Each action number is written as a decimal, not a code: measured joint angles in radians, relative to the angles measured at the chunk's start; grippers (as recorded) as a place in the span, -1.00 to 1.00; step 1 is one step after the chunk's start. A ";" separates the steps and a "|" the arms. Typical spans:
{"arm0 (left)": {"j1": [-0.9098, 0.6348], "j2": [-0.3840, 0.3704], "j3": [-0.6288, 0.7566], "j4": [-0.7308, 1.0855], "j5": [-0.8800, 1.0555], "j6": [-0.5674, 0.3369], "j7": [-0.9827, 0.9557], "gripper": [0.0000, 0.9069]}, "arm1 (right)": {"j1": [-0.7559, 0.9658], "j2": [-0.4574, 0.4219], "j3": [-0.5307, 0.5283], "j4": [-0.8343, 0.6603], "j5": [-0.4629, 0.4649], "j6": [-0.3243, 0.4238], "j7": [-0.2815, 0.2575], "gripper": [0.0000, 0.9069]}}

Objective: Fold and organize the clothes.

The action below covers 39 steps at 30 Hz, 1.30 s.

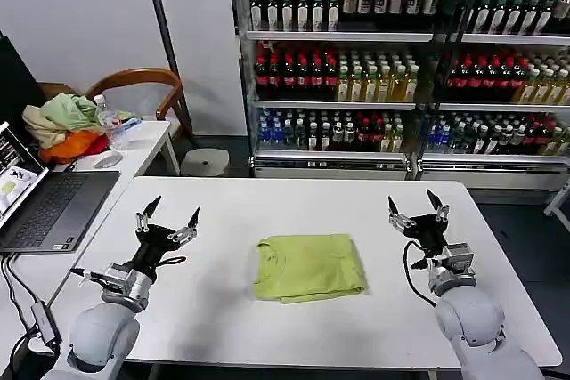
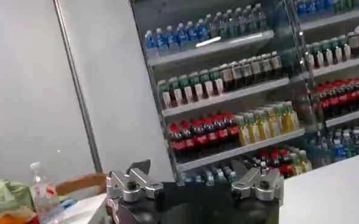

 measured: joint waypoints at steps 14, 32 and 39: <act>-0.018 -0.005 0.026 0.028 0.011 -0.078 0.032 1.00 | 0.013 0.000 -0.005 -0.030 -0.024 0.014 -0.002 1.00; -0.043 -0.006 0.030 0.052 0.038 -0.099 0.019 1.00 | -0.016 -0.013 0.033 -0.034 -0.076 0.052 -0.021 1.00; -0.044 -0.004 0.031 0.050 0.061 -0.100 0.007 1.00 | -0.031 -0.011 0.053 -0.027 -0.101 0.070 -0.028 1.00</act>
